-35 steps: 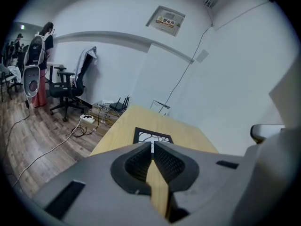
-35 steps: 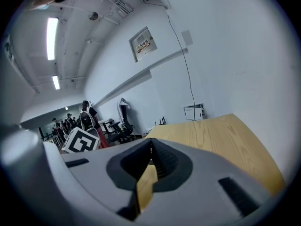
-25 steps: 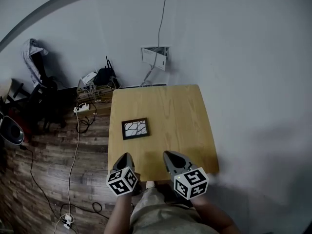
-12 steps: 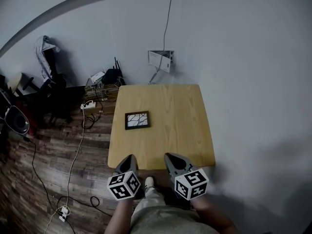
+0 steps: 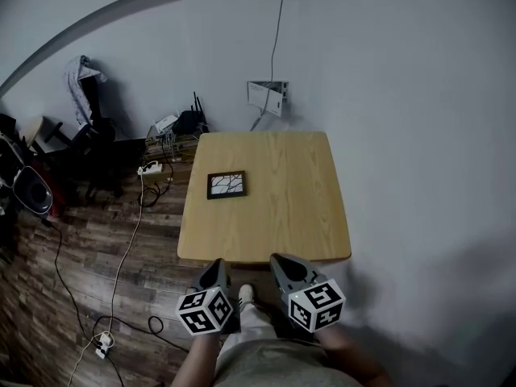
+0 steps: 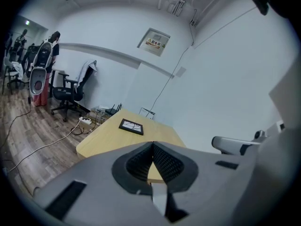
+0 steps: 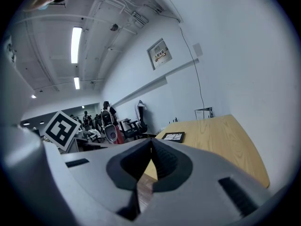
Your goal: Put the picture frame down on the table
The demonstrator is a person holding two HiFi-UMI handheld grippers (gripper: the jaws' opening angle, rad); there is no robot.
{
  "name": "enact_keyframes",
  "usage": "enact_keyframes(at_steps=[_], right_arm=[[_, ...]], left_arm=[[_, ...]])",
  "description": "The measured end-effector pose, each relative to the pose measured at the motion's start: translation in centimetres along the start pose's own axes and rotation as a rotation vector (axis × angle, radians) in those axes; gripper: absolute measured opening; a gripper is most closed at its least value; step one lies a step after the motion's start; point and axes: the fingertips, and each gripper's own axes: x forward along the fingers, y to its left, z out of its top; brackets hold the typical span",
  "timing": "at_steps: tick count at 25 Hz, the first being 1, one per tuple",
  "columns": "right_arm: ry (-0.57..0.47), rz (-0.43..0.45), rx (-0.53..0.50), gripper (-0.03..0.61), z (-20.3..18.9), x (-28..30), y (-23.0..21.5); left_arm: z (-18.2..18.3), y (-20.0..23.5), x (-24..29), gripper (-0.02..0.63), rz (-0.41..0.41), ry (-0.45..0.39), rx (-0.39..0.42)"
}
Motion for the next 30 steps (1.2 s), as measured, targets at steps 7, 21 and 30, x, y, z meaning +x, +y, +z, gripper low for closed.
enact_keyframes(at_steps=[7, 21, 30], right_arm=[[0.000, 0.016, -0.023, 0.000, -0.4, -1.2, 0.9], [-0.034, -0.006, -0.053, 0.000, 0.4, -2.1, 1.2], [-0.045, -0.012, -0.046, 0.000, 0.7, -2.0, 1.1]], left_arm=[[-0.6, -0.7, -1.8, 0.003, -0.011, -0.019, -0.010], [-0.2, -1.3, -2.2, 0.003, -0.028, -0.030, -0.003], [0.1, -1.5, -2.0, 0.003, -0.033, -0.030, -0.003]])
